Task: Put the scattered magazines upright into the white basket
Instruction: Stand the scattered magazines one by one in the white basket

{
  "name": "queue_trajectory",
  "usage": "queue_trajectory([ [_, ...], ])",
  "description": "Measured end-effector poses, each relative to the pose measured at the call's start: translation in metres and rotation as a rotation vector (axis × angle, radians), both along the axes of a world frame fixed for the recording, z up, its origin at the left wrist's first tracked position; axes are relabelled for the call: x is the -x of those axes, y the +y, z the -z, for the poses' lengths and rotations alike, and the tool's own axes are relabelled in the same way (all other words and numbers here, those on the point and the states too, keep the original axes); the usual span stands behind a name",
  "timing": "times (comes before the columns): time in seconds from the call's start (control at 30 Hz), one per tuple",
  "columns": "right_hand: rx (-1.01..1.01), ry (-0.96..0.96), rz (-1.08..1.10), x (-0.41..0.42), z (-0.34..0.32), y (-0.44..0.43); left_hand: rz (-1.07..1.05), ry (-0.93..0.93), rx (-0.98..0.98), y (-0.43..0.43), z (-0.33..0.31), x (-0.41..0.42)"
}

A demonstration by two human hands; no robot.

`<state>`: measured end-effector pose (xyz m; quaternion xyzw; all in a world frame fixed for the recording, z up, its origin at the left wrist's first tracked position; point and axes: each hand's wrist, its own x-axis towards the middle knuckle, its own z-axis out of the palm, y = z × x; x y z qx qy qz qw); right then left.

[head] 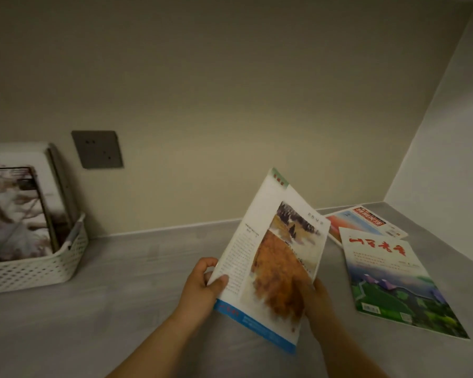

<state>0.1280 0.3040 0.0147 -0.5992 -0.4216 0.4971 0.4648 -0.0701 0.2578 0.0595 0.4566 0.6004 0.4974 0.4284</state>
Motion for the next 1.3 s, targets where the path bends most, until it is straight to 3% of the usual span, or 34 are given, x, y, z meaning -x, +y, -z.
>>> queue_trajectory([
  [0.13,-0.002,0.255,0.010,0.069,-0.027,-0.002,-0.033,0.135,-0.141,-0.015,-0.021,0.073],
  [0.33,-0.094,0.243,-0.197,0.188,-0.057,-0.003,-0.118,0.231,-0.153,-0.030,-0.030,0.197],
  [0.53,-0.109,0.304,-0.334,0.295,-0.068,-0.015,-0.284,0.253,-0.046,-0.049,-0.026,0.306],
  [0.83,-0.333,-0.034,-0.467,0.428,-0.125,0.000,-0.712,0.285,-0.215,-0.051,-0.043,0.420],
  [1.07,-0.419,-0.209,-0.508,0.486,-0.112,0.011,-0.705,0.351,-0.080,-0.042,-0.044,0.475],
  [1.3,-0.273,-0.379,-0.502,0.497,-0.077,0.022,-0.657,0.530,0.138,-0.026,-0.013,0.479],
])
